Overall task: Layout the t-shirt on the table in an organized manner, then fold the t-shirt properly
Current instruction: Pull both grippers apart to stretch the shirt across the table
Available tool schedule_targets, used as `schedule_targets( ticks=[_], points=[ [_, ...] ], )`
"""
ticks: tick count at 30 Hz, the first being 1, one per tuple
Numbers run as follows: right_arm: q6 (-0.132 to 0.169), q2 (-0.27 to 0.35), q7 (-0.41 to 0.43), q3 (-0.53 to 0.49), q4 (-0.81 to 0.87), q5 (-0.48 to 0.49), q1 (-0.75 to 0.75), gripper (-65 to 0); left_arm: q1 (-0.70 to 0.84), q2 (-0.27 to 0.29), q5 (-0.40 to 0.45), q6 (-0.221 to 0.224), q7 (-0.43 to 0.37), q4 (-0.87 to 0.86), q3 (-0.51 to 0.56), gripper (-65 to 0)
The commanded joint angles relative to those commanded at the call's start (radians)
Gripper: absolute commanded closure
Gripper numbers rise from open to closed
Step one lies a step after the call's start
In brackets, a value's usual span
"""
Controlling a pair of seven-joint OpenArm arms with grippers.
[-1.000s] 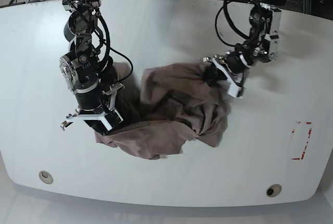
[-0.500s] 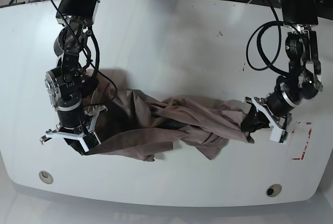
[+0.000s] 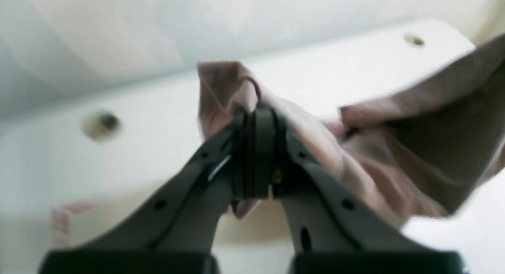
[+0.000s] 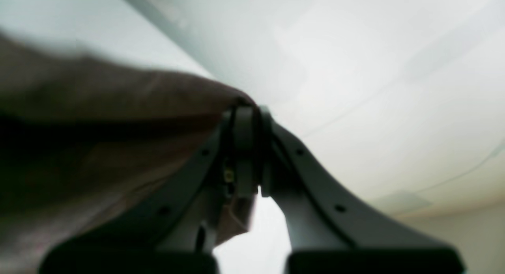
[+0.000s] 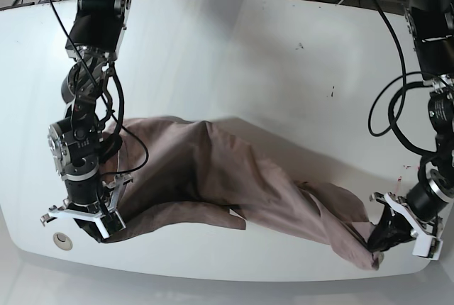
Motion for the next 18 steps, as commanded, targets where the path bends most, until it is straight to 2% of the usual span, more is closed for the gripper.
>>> schedule_targets(
  ticks=[6, 11, 15, 18],
  points=[
    [0.0, 0.012, 0.0, 0.002, -0.061, -0.002, 0.094, -0.5, -0.08, -0.035, -0.008, 0.0, 0.0, -0.008, -0.002, -0.8],
    [0.002, 0.057, 0.0, -0.005, -0.114, -0.002, 0.16, -0.5, -0.135, -0.043, -0.014, 0.0, 0.002, -0.008, -0.002, -0.8],
    [0.002, 0.064, 0.0, -0.005, -0.147, 0.0, 0.216, -0.5, -0.175, -0.069, -0.014, 0.0, 0.002, -0.029, -0.002, -0.8],
    [0.025, 0.078, 0.0, -0.002, -0.181, -0.002, 0.272, -0.5, -0.222, -0.072, -0.014, 0.0, 0.002, -0.055, -0.002, -0.8]
  ],
)
